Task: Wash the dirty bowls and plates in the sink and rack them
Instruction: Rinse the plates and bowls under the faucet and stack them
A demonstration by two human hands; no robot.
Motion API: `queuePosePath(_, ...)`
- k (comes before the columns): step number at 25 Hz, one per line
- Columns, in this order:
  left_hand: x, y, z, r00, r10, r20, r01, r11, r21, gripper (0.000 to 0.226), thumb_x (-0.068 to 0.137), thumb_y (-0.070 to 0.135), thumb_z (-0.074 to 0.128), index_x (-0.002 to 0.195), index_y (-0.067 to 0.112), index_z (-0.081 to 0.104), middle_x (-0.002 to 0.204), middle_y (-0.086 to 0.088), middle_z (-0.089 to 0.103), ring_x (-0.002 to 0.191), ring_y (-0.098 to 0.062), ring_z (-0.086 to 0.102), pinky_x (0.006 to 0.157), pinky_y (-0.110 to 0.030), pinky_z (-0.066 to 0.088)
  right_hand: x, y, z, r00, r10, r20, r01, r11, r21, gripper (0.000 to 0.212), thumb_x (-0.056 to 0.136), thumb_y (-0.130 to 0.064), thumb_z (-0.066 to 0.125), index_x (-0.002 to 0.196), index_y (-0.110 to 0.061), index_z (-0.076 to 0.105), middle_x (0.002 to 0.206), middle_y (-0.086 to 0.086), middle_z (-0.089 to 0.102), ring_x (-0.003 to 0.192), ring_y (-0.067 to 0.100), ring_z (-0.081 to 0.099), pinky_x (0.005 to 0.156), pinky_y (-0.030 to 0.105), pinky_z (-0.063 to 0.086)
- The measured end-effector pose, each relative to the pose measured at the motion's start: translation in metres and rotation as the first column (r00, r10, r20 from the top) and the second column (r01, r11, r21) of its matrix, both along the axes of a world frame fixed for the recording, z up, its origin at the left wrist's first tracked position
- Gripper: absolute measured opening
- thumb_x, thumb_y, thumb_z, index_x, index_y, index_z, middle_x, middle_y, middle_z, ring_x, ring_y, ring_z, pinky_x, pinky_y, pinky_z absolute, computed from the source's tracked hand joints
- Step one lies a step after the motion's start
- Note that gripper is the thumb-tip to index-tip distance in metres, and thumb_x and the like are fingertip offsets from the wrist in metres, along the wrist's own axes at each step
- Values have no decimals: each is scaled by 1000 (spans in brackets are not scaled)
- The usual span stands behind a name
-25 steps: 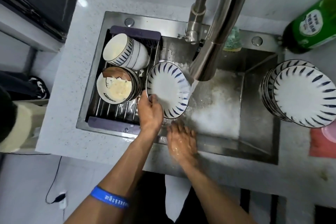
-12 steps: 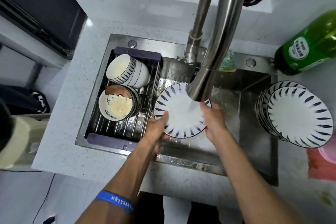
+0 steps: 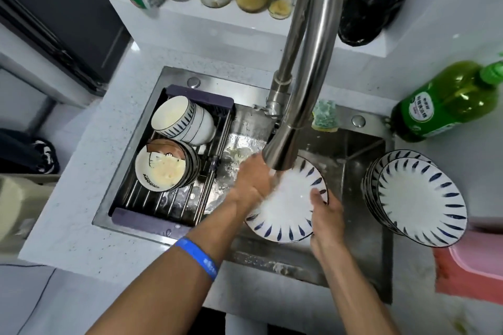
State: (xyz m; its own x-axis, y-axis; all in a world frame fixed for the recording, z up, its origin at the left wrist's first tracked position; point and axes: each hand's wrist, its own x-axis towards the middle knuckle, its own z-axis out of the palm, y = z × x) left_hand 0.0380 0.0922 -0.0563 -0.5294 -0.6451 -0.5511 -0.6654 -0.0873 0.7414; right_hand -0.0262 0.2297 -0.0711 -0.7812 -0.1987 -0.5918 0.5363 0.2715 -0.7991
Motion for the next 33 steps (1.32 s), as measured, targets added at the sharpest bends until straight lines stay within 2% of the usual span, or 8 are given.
queuePosePath(4, 34, 33, 18, 810, 577, -101, -537, 800, 266, 46, 100, 32, 53, 141, 13, 45, 103, -2, 61, 95, -25, 61, 87, -34, 53, 22, -24, 0, 889, -224, 399, 358, 885, -299, 27, 97, -12, 56, 123, -12, 62, 116, 14, 70, 104, 33, 68, 91, 55, 52)
queuePosePath(7, 46, 53, 31, 698, 713, -61, -651, 668, 360, 60, 102, 35, 50, 153, 15, 27, 135, -2, 50, 128, -25, 48, 108, -40, 38, 24, -37, -1, 1000, -14, 15, 15, 996, -87, 26, 95, -4, 54, 119, -7, 62, 112, 12, 69, 101, 24, 68, 90, 43, 49)
queuePosePath(12, 64, 29, 10, 713, 697, -79, -634, 689, 352, 22, 102, 14, 47, 106, 6, 67, 110, -19, 70, 107, -30, 64, 102, -48, 47, 45, -46, 7, 77, 945, -319, -700, 279, 658, 59, 105, -34, 19, 156, -18, -5, 158, 3, -21, 150, 23, -12, 121, 40, -9)
queuePosePath(16, 66, 22, 29, 667, 732, -136, -643, 659, 391, 18, 102, 19, 48, 95, 13, 63, 87, 5, 74, 85, -11, 67, 83, -27, 55, 23, -52, 20, -41, 984, -175, -614, 113, 781, 54, 105, -42, 20, 152, -17, 18, 162, 13, 12, 149, 30, 13, 119, 53, 16)
queuePosePath(21, 61, 25, 22, 637, 766, -86, -688, 616, 384, 29, 102, 26, 50, 121, 7, 62, 113, -7, 69, 106, -22, 64, 102, -42, 49, 41, -58, 5, 43, 936, -349, -572, 309, 760, 68, 96, -54, 15, 156, -23, 17, 160, 8, 24, 149, 19, 17, 122, 51, 1)
queuePosePath(26, 74, 17, 7, 686, 725, -53, -607, 611, 508, 40, 96, 13, 58, 136, 13, 53, 124, -9, 67, 111, -28, 62, 105, -51, 45, 6, -46, -24, 939, 297, -172, -246, 932, 267, 38, 92, -10, 54, 128, -20, 59, 115, 7, 66, 95, 23, 57, 84, 38, 51)
queuePosePath(29, 62, -3, -9, 701, 713, 30, -625, 593, 508, 39, 95, 20, 62, 131, 7, 54, 121, -13, 69, 107, -28, 66, 98, -48, 52, -2, -52, -22, 991, 127, -36, -126, 991, 40, 17, 94, -7, 54, 94, -11, 71, 64, -8, 60, 67, 19, 48, 60, 30, 42)
queuePosePath(33, 45, 44, 3, 481, 876, 38, -605, 300, 738, 31, 98, 16, 58, 126, 4, 57, 112, -18, 72, 104, -31, 70, 99, -48, 52, 10, -48, -1, 997, -48, 56, 59, 974, -220, 19, 100, -7, 49, 103, -18, 64, 89, -4, 73, 76, 12, 68, 64, 26, 57)
